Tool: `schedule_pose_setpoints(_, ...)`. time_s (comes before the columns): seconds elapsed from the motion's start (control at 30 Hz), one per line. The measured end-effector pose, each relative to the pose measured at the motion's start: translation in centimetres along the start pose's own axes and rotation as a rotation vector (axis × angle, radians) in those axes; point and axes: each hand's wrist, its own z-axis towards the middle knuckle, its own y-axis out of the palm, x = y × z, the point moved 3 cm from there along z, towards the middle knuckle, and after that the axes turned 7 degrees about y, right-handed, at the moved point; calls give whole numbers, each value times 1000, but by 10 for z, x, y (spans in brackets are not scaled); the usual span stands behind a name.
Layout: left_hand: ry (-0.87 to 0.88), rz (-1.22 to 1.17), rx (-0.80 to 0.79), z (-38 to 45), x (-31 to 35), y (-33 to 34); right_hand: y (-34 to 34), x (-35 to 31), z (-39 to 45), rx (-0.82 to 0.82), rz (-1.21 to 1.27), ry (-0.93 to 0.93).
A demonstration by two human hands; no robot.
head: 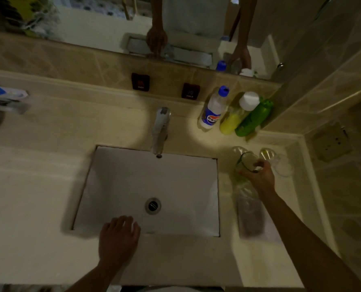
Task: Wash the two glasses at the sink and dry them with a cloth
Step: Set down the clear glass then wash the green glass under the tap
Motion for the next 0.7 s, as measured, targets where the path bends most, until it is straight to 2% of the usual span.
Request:
schedule_pose_setpoints(0.47,-25,12,-71,0,2,-9,6,-3,10,11,67,-53)
schedule_pose_setpoints(0.6,-6,30,-42,-1,1,-8,8,6,8,-32,85,-23)
schedule_pose_setpoints(0.7,-8,44,-36,0,1,-8,2,26,11,3,87,112)
